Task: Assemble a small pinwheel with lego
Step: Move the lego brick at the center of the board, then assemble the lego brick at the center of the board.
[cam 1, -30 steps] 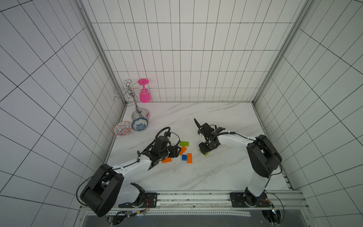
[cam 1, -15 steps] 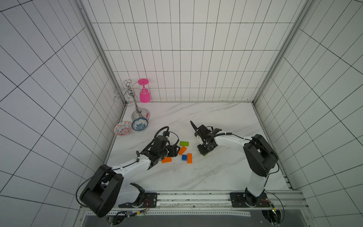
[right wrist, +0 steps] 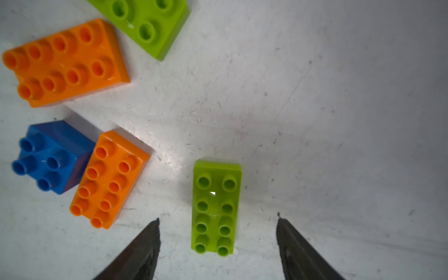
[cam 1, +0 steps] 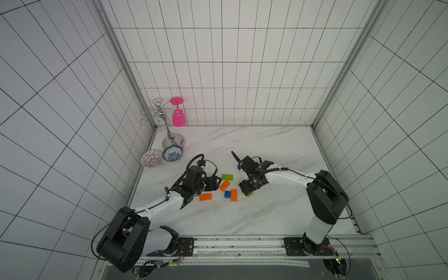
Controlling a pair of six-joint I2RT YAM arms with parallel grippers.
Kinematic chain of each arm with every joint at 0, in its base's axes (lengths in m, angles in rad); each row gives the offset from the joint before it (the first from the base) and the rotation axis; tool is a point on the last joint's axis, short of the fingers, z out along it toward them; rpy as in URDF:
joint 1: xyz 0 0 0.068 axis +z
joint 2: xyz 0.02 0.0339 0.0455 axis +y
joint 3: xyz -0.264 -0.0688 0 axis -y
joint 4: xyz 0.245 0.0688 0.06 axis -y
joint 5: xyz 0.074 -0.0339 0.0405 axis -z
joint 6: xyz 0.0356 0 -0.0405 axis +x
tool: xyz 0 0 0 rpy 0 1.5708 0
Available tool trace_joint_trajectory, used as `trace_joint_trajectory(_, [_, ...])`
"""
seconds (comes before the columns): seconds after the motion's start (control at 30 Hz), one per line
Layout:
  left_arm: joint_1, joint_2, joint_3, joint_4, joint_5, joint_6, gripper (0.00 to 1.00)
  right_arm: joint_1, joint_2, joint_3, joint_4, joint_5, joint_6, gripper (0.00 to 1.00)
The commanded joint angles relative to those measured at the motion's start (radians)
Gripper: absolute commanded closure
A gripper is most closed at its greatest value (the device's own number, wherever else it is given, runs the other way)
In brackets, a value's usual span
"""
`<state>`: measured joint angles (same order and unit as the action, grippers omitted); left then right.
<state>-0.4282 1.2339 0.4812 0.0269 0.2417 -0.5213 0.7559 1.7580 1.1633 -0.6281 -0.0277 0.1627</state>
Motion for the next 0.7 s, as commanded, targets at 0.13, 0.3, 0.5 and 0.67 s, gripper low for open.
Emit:
trace_joint_trajectory(0.13, [0.097,-0.054,0.026,0.064,0.031,-0.048,0.22,-0.004,0.148,0.324,-0.017,-0.091,-0.106,0.17])
trace_joint_trajectory(0.3, [0.142,-0.076,0.016,0.000,-0.033,-0.062,0.24,0.022,0.286,0.507,-0.059,-0.131,-0.176,0.02])
trace_joint_trajectory(0.5, [0.194,-0.097,-0.017,-0.038,-0.083,-0.094,0.24,0.041,0.398,0.642,-0.155,-0.157,-0.278,0.01])
trace_joint_trajectory(0.67, [0.221,-0.106,-0.039,-0.035,-0.091,-0.116,0.24,0.063,0.466,0.705,-0.187,-0.100,-0.306,0.04])
